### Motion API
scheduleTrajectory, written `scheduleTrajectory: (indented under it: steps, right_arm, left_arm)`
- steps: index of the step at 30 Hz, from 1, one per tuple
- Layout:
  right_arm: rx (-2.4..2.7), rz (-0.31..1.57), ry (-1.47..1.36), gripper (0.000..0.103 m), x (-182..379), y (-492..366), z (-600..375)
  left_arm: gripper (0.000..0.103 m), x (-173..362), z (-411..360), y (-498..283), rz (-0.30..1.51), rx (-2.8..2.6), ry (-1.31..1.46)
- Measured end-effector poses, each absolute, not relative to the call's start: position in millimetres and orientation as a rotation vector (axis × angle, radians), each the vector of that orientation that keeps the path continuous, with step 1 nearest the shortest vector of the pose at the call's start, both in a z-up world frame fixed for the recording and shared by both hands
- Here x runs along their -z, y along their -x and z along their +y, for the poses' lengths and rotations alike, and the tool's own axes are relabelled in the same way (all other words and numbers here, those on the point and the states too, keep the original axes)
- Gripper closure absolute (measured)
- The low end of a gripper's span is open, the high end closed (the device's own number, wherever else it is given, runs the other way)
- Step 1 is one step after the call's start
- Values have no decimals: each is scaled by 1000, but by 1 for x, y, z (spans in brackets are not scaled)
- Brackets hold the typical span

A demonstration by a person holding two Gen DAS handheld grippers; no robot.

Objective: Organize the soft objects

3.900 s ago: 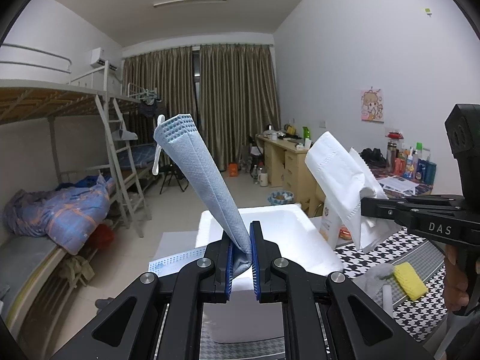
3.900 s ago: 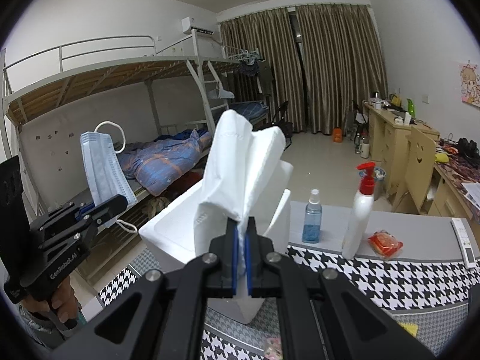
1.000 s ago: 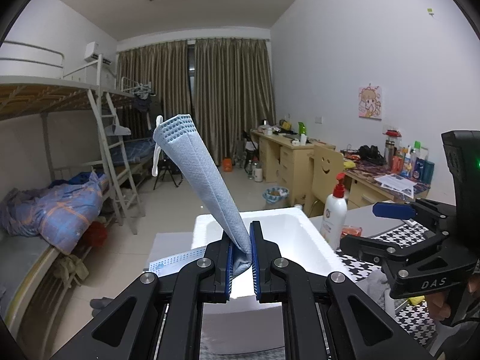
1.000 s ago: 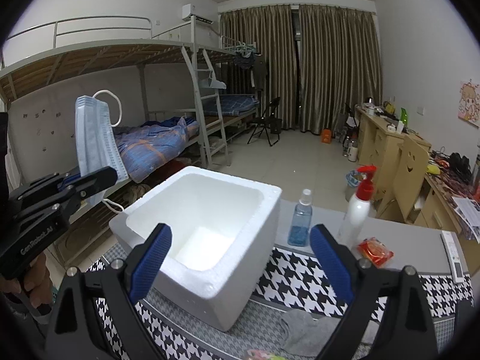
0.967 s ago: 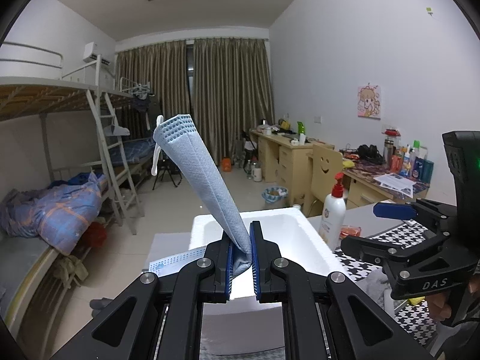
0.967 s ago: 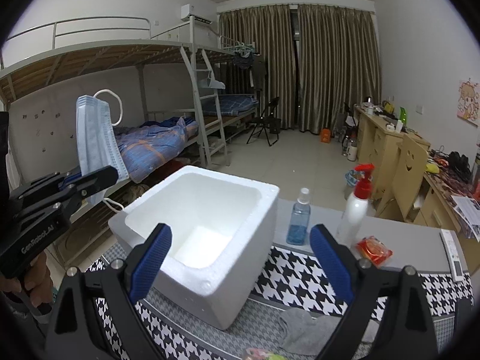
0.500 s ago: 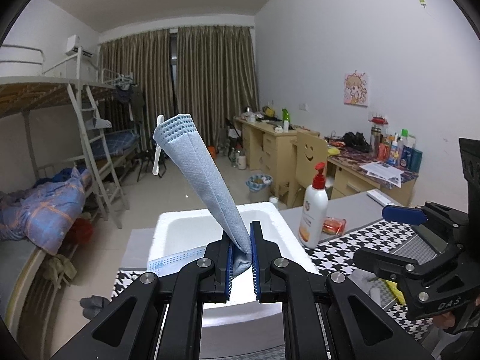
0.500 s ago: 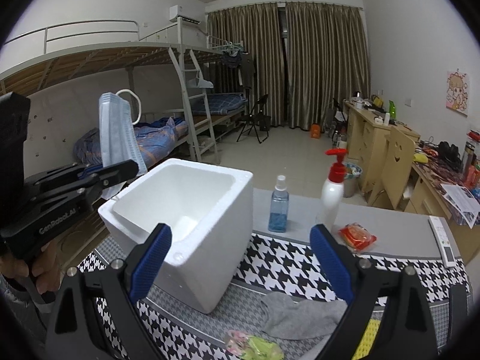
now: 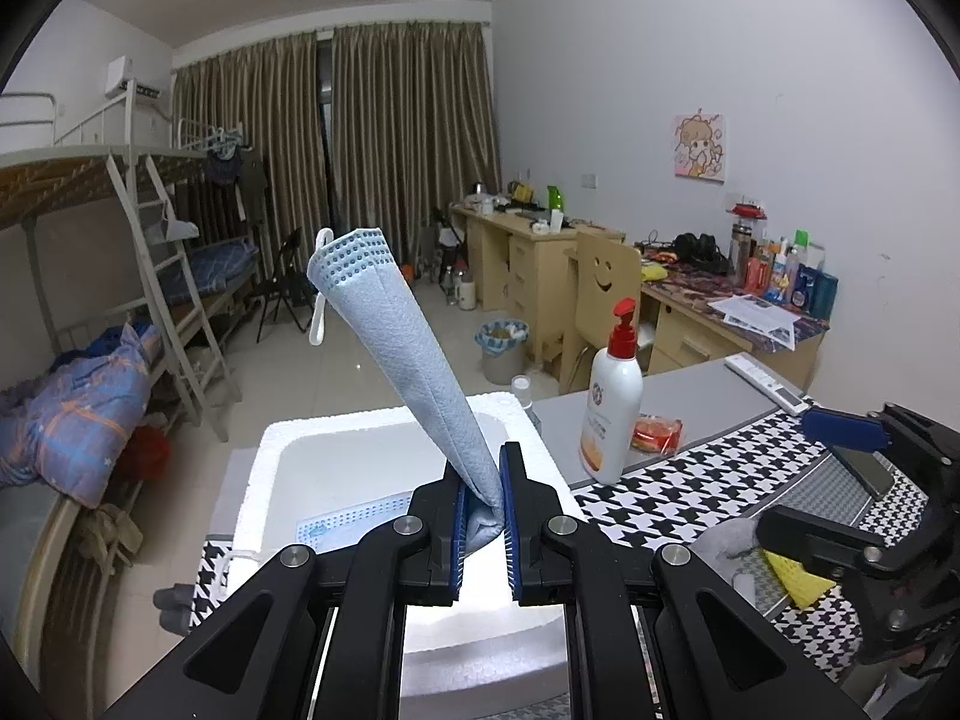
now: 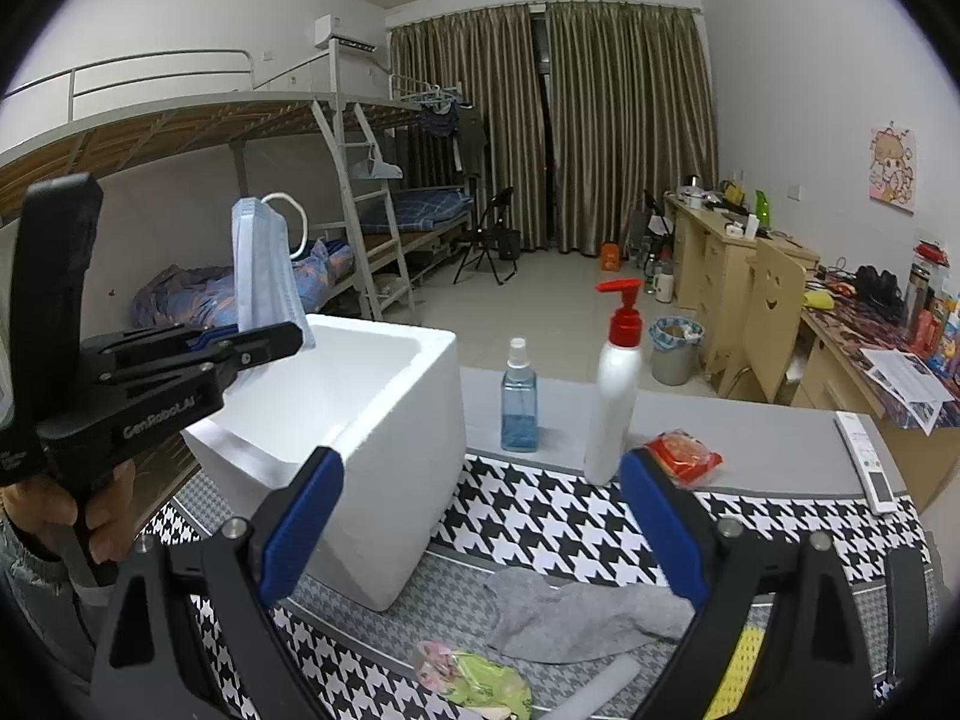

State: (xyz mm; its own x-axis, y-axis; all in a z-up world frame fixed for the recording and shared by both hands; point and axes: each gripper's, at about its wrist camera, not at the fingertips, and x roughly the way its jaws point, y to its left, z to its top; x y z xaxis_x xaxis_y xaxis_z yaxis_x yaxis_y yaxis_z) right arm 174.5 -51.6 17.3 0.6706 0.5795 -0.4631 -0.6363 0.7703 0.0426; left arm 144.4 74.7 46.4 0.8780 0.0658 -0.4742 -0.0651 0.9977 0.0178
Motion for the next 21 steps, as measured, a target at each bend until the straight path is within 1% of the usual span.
scheduleTrajectory:
  steps: [2,4,6,8,12,17,19,20,21]
  right_arm:
    - [-686,477,119,7,-18,-174,-55]
    - [-682,479,112,7,-17,-175,-58]
    - [-681,477,110,7,-16,-174,-60]
    - [-678,475,108,7,-16,-175,-63]
    - [-674,479,95,7,-15,-177,-67]
    - [-670,472,86,7,-16,-175,-73]
    - [-669,466,83,7,-17,-174,-76]
    - [-669,465,81,7,-17,-173,-78]
    - [-669,465,78,7,-17,-172,-79]
  left_arm:
    - [89,-44,75,-148,512,-68,-6]
    - [76,-40,76,-154,542,-71,-11]
    - [44,-37,76,-154,547,-94,-15]
    - [30,-36,76,-153,538,-106,-21]
    - [19,-36,76,-151,539,-112,-22]
    - [18,-40,73,-146,522,-99,-6]
    - [11,-43,69,-141,499,-93,-6]
    - [6,-45,67,-138,485,-95,-9]
    - [5,-47,65,-134,472,-96,-11]
